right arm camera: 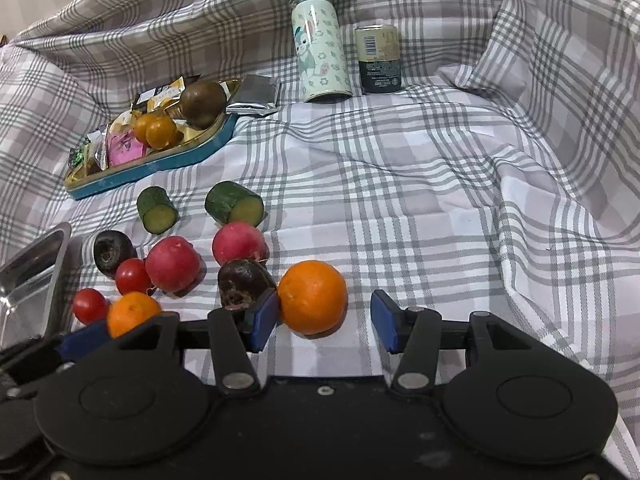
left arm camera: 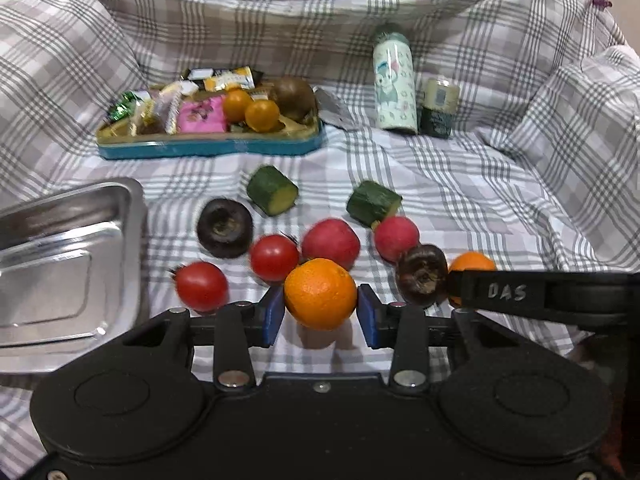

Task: Organize fruits
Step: 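Grasp a small orange with the left tool while the right tool grasps a large orange, then carry both held oranges over the steel tray with both tools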

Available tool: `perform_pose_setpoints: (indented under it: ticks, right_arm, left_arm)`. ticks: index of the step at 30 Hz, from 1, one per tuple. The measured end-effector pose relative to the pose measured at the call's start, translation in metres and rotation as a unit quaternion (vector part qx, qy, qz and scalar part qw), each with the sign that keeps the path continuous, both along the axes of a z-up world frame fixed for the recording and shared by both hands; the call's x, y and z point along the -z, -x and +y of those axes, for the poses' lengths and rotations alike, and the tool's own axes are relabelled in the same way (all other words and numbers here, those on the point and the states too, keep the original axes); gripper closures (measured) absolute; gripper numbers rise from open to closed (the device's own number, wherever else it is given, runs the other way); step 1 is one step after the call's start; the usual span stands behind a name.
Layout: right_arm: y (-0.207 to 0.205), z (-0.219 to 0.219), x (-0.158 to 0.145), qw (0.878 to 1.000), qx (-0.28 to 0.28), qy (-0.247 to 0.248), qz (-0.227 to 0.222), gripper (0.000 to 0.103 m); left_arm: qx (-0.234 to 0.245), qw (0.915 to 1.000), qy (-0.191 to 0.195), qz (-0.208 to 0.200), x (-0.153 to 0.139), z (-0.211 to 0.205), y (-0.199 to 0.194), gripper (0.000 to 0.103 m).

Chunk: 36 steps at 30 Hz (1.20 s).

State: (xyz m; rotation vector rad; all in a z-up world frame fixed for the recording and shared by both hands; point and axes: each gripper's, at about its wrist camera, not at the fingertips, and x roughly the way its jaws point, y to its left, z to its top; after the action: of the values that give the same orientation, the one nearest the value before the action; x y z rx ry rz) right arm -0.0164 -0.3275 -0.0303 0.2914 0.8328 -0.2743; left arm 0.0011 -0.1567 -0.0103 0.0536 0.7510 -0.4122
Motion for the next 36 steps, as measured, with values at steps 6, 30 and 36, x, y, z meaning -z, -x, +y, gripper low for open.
perform_pose_setpoints:
  ticks: [6, 30, 36]
  right_arm:
    - [-0.007, 0.006, 0.004, 1.000, 0.004, 0.020, 0.002, 0.052]
    - [0.012, 0.056, -0.032, 0.992, -0.084, 0.047, -0.076, 0.063]
    - [0.007, 0.096, -0.046, 0.989, -0.130, 0.030, -0.067, 0.063]
  left_arm:
    - [-0.017, 0.9997, -0.008, -0.018, -0.014, 0.025, -0.001, 0.056]
    - [-0.153, 0.9864, -0.027, -0.054, -0.042, 0.169, -0.008, 0.056]
    - [-0.178, 0.9831, -0.022, -0.039, -0.035, 0.193, -0.015, 0.056]
